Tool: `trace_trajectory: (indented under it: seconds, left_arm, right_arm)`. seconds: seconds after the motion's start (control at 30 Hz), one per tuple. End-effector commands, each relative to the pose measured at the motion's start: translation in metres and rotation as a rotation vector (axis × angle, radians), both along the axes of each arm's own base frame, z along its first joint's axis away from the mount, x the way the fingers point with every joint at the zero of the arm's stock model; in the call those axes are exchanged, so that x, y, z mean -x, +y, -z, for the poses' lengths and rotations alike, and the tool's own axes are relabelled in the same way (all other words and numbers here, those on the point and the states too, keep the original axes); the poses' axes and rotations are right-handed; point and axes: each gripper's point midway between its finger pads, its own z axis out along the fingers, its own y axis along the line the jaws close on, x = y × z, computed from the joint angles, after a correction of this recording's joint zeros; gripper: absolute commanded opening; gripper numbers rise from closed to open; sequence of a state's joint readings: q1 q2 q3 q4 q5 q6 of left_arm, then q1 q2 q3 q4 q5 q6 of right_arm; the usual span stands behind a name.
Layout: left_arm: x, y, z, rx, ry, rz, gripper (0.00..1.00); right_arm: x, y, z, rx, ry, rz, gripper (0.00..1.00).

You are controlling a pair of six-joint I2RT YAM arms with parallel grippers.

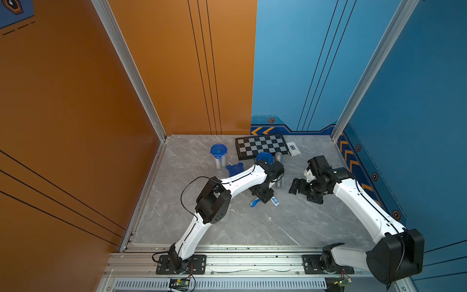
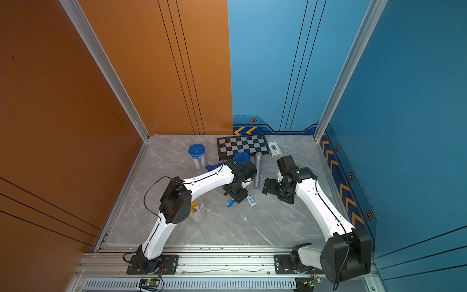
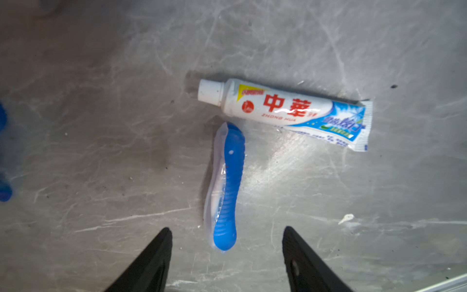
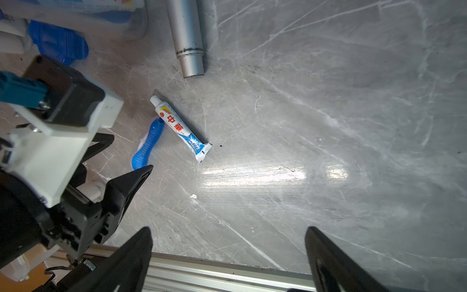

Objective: Pack away toiletry kits
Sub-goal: Pick up the toiletry item from the center of the board.

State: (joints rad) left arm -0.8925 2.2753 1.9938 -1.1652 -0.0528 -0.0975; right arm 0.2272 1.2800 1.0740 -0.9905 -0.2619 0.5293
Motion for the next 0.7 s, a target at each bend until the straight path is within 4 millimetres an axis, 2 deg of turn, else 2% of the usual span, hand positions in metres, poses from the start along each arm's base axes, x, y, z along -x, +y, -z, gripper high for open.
trace_trajectory:
  seconds: [0.0, 0.23, 0.43, 0.67]
  left_arm:
    - [-0.004, -0.004, 0.009, -0.025, -0.013, 0.034, 0.64]
    - [-0.012, -0.015, 0.023, -0.029, -0.013, 0.054, 0.56]
    - [-0.004, -0.011, 0.04, -0.076, 0.007, 0.068, 0.49]
    - [0.005, -0.014, 0.043, -0.092, 0.008, 0.091, 0.37]
  right_arm:
    - [0.005, -0.005, -0.002, -0.016, -0.008, 0.018, 0.96]
    - [0.006, -0.008, -0.007, -0.022, -0.016, 0.022, 0.96]
    - [0.008, -0.013, -0.011, -0.021, -0.023, 0.025, 0.96]
    - [0.004, -0.017, -0.019, -0.007, -0.039, 0.018, 0.96]
